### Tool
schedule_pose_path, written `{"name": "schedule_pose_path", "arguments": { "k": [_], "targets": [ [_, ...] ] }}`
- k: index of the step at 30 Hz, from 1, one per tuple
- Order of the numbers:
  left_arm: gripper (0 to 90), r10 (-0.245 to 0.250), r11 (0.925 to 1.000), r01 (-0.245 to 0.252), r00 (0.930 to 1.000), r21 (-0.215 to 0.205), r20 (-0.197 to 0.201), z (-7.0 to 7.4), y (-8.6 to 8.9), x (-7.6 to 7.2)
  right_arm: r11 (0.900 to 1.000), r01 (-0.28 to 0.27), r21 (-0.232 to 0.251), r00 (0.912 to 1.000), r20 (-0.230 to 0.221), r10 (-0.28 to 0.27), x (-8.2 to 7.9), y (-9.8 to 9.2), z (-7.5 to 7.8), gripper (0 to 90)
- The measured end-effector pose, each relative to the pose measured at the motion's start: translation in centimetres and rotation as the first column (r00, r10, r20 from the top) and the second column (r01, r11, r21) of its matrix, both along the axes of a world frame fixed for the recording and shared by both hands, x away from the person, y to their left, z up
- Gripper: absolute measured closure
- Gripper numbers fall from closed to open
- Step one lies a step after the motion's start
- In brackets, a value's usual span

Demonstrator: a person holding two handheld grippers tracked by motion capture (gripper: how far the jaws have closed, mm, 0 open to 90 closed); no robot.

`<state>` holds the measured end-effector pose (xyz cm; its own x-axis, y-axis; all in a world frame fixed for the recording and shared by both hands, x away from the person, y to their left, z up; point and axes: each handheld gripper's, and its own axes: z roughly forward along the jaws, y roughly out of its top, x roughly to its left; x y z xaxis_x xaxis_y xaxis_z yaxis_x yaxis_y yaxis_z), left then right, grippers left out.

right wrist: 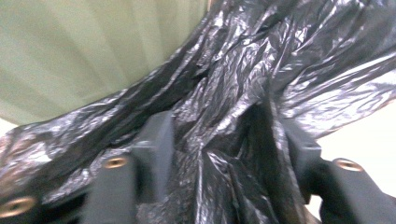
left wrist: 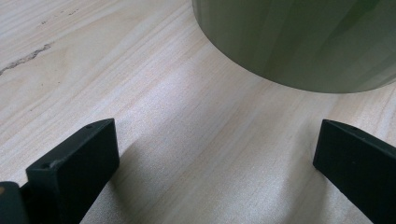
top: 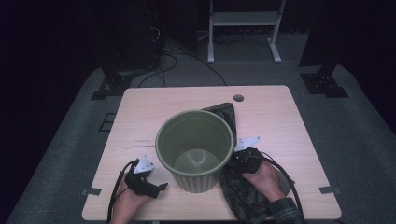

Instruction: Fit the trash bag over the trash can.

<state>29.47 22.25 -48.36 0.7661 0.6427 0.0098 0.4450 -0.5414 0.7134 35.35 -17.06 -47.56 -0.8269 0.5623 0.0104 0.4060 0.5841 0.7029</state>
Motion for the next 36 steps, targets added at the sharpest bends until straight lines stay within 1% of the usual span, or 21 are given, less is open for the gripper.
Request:
{"name": "schedule_pose_path", "arguments": {
  "k": [4, 6, 8, 10, 12, 13, 16, 18, 21, 23, 27, 30, 31, 34, 35, 36],
  "targets": [
    [0.0, 0.0, 1.0, 0.0, 1.0, 0.0, 0.0, 0.0, 0.0, 0.0, 0.999, -0.034, 0.02, 0.9994, 0.004, 0.034, -0.2, -0.2, -0.1, 73.7],
    [0.0, 0.0, 1.0, 0.0, 1.0, 0.0, 0.0, 0.0, 0.0, 0.0, 0.998, -0.055, 0.035, 0.9985, -0.002, 0.055, -0.3, -0.2, -0.1, 82.7],
    [0.0, 0.0, 1.0, 0.0, 1.0, 0.0, 0.0, 0.0, 0.0, 0.0, 0.996, -0.07, 0.054, 0.9973, -0.015, 0.071, -0.4, -0.4, -0.2, 88.1],
    [0.0, 0.0, 1.0, 0.0, 1.0, 0.0, 0.0, 0.0, 0.0, 0.0, 0.994, -0.08, 0.071, 0.9962, -0.029, 0.082, -0.3, -0.6, -0.3, 89.0],
    [0.0, 0.0, 1.0, 0.0, 1.0, 0.0, 0.0, 0.0, 0.0, 0.0, 0.991, -0.094, 0.098, 0.9934, -0.057, 0.1, -0.2, -0.9, -0.4, 89.2],
    [0.0, 0.0, 1.0, 0.0, 1.0, 0.0, 0.0, 0.0, 0.0, 0.0, 0.99, -0.096, 0.107, 0.9927, -0.063, 0.103, -0.2, -1.1, -0.5, 89.2],
    [0.0, 0.0, 1.0, 0.0, 1.0, 0.0, 0.0, 0.0, 0.0, 0.0, 0.987, -0.114, 0.111, 0.9898, -0.073, 0.122, -0.4, -1.3, -0.5, 89.2],
    [0.0, 0.0, 1.0, 0.0, 1.0, 0.0, 0.0, 0.0, 0.0, 0.0, 0.984, -0.134, 0.116, 0.986, -0.084, 0.144, -0.7, -1.4, -0.4, 89.2],
    [0.0, 0.0, 1.0, 0.0, 1.0, 0.0, 0.0, 0.0, 0.0, 0.0, 0.981, -0.156, 0.117, 0.9833, -0.076, 0.165, -1.2, -1.4, 0.0, 89.1],
    [0.0, 0.0, 1.0, 0.0, 1.0, 0.0, 0.0, 0.0, 0.0, 0.0, 0.978, -0.171, 0.123, 0.9818, -0.062, 0.18, -1.5, -1.5, 0.5, 89.0],
    [0.0, 0.0, 1.0, 0.0, 1.0, 0.0, 0.0, 0.0, 0.0, 0.0, 0.968, -0.199, 0.151, 0.9779, -0.034, 0.206, -2.0, -1.7, 2.0, 89.1],
    [0.0, 0.0, 1.0, 0.0, 1.0, 0.0, 0.0, 0.0, 0.0, 0.0, 0.955, -0.232, 0.183, 0.9715, -0.007, 0.237, -2.3, -2.0, 3.4, 89.1],
    [0.0, 0.0, 1.0, 0.0, 1.0, 0.0, 0.0, 0.0, 0.0, 0.0, 0.95, -0.246, 0.194, 0.968, 0.001, 0.251, -2.4, -2.0, 4.1, 89.1],
    [0.0, 0.0, 1.0, 0.0, 1.0, 0.0, 0.0, 0.0, 0.0, 0.0, 0.938, -0.28, 0.205, 0.9594, 0.026, 0.281, -2.7, -2.1, 5.8, 89.0],
    [0.0, 0.0, 1.0, 0.0, 1.0, 0.0, 0.0, 0.0, 0.0, 0.0, 0.935, -0.287, 0.206, 0.9575, 0.035, 0.286, -2.8, -2.1, 6.2, 89.0],
    [0.0, 0.0, 1.0, 0.0, 1.0, 0.0, 0.0, 0.0, 0.0, 0.0, 0.93, -0.3, 0.212, 0.9536, 0.045, 0.298, -3.0, -2.2, 6.9, 88.9]
  ]
}}
